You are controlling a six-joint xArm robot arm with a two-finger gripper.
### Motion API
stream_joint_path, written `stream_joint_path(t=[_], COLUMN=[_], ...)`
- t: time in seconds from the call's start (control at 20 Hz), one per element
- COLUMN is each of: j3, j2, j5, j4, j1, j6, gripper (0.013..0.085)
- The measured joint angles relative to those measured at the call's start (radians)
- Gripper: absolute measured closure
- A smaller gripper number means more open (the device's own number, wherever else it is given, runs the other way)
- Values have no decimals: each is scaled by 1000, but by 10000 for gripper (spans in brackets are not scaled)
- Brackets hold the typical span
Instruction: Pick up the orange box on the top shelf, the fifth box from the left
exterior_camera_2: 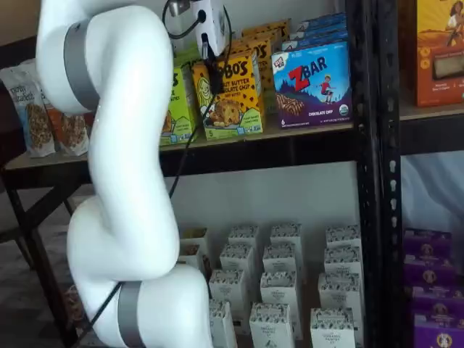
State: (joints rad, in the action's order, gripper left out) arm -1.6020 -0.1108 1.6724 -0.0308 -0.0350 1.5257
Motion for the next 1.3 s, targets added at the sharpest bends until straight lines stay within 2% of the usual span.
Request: stream_joint_path(t=[0.4, 0.7, 1.1, 1.3], j3=[-4, -4, 63, 136], j2=[-4, -27, -145, -232], j5=[12, 28, 34, -5], j4=[-11, -43, -77, -85], j1=[1, 7, 3, 7], j6=[-1, -1, -15, -15], gripper=[650, 650, 650, 650])
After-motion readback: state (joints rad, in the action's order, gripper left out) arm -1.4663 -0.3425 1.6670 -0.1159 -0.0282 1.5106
